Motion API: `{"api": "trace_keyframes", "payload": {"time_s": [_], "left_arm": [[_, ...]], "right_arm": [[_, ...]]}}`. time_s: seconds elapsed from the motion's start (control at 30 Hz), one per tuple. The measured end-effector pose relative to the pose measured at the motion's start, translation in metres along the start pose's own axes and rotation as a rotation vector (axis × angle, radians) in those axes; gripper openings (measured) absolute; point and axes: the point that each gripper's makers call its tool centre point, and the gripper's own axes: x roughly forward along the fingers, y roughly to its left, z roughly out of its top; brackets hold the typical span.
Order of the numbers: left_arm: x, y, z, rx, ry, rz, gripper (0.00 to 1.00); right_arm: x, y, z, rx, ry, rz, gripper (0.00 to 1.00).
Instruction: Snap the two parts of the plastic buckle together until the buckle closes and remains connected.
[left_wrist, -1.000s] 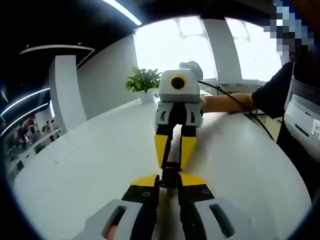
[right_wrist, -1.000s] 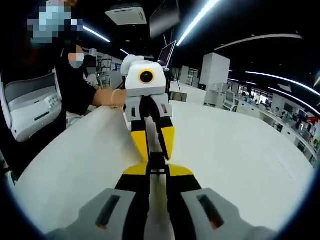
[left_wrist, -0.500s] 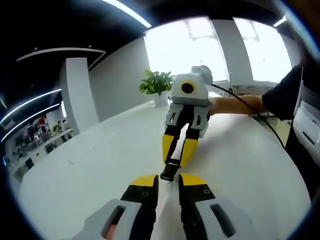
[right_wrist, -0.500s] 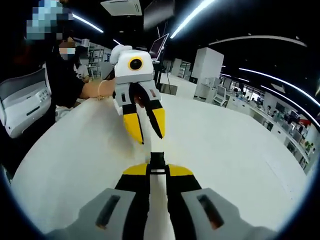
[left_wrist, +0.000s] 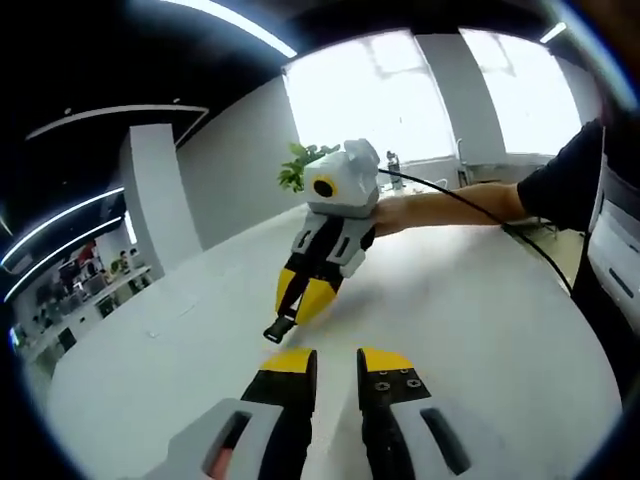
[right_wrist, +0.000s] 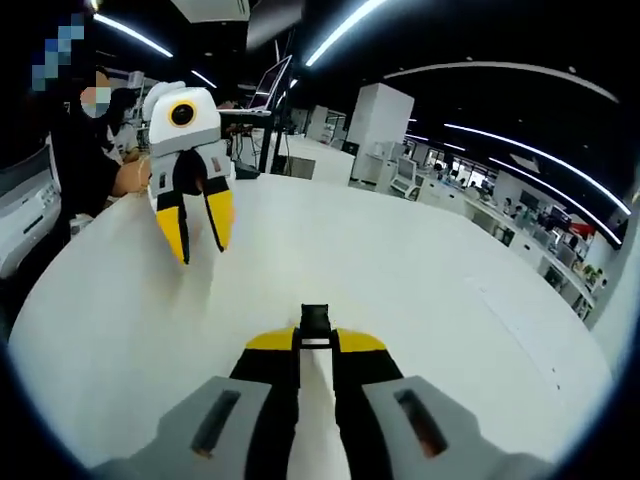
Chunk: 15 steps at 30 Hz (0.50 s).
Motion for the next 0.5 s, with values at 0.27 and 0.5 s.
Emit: {"api": "trace_keyframes", "payload": {"time_s": [0.27,0.5], "left_arm": [[-0.001,0.001,0.003,-0.003,-0.005,0.006,0.15],[-0.001,0.0,0.005,-0.002,-0.008,0.007,0.15]], "right_arm": [[0.003,-0.039,-0.012,0.017,0.047,-0.103,0.11],[0.006,-0.062,-0.02,0.029,0.08,-0.154,0.11]]}}
